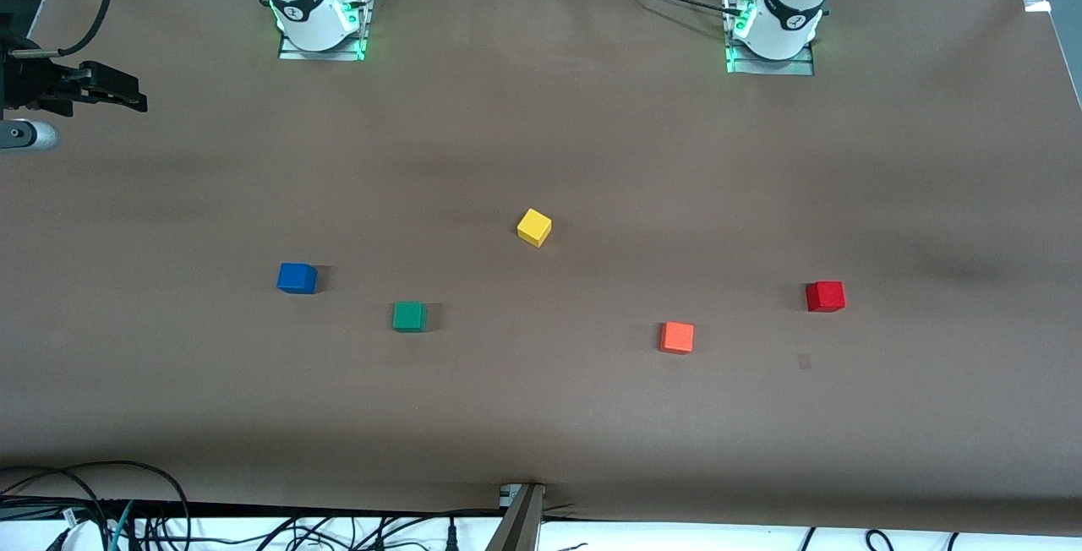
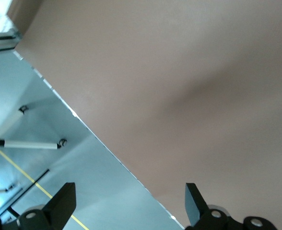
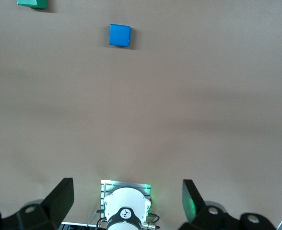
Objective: Pass red block to right arm, stack on blue
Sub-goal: 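Lower the left gripper down to the red cube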
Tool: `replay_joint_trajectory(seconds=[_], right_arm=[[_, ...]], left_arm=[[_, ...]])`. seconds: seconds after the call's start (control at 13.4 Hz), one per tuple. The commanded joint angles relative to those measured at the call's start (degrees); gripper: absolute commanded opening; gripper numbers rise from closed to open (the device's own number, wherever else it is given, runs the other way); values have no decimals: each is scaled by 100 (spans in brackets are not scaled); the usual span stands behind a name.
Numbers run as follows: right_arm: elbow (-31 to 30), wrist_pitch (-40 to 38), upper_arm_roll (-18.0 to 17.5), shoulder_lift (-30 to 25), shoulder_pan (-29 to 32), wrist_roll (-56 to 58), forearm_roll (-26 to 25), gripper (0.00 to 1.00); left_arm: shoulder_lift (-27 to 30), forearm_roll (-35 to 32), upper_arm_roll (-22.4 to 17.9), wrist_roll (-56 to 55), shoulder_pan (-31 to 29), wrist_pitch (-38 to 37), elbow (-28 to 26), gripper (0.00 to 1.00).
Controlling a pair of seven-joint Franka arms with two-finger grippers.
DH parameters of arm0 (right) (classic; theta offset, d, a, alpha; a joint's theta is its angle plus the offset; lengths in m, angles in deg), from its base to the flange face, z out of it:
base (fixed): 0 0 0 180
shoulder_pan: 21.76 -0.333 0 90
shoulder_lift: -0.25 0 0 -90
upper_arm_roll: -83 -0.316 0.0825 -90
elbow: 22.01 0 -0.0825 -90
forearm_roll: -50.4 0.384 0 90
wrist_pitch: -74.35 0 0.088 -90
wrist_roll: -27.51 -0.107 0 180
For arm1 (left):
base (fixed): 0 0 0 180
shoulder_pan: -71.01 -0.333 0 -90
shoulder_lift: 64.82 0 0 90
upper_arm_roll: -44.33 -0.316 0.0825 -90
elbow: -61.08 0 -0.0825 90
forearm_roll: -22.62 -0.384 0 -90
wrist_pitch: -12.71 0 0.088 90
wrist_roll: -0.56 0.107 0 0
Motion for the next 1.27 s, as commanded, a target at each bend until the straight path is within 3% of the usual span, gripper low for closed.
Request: replay_joint_trajectory(seconds=[0.0,0.15,0.3,0.45,0.97,1.19], right_arm=[[2,6,-8,-18,41,-3,99,100],[2,6,-8,-18,41,-3,99,100],[2,6,-8,-18,41,-3,99,100],[2,15,-8,-18,41,-3,99,100],[2,15,-8,-18,41,-3,99,100],[2,15,-8,-18,41,-3,99,100]], left_arm=[[-527,529,77,1065,-255,295,316,100],[-931,1476,95,2065,-641,621,421,100],[-1493,2907,95,3278,-1028,570,841,100],[-1767,4078,95,4272,-1337,430,879,100],[-2523,5953,95,6085,-1601,-1169,896,100],[-2866,6359,130,6227,-1601,-1276,914,100]])
